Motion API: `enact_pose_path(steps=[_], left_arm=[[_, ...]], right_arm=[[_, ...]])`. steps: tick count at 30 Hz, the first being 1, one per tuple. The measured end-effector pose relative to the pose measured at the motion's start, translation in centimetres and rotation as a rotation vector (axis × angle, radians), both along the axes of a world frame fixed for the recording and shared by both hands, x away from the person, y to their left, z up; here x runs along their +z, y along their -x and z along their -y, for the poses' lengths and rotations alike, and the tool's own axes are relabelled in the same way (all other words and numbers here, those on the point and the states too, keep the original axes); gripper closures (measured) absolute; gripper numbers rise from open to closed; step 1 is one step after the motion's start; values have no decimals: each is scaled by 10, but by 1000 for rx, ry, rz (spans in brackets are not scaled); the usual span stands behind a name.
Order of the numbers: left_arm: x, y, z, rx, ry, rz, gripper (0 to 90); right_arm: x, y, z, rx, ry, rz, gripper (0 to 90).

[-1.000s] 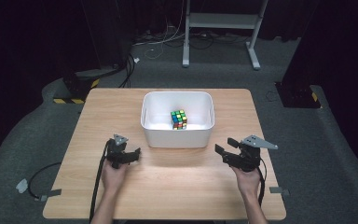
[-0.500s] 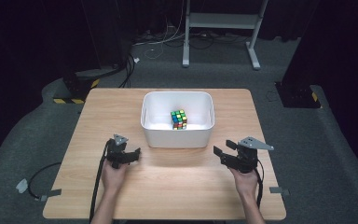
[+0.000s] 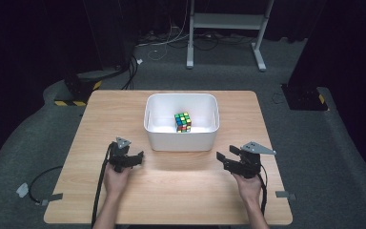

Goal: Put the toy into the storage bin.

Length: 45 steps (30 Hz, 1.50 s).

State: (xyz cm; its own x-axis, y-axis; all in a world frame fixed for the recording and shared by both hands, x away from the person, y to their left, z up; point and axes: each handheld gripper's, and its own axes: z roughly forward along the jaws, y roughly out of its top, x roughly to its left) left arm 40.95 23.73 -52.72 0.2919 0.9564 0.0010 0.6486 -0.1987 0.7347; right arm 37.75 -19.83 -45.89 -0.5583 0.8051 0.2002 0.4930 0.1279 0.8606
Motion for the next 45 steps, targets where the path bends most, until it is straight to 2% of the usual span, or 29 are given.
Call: enact_pose_path(steps=[15, 29, 45], left_arm=[[0, 0, 0, 0, 0, 0, 198], [0, 0, 0, 0, 0, 0, 198], [0, 0, 0, 0, 1, 1, 198]], right_arm=[[-10, -3, -6, 1, 32, -26, 340], [-21, -10, -6, -28, 76, -62, 342], [-30, -20, -9, -35, 111, -87, 343]])
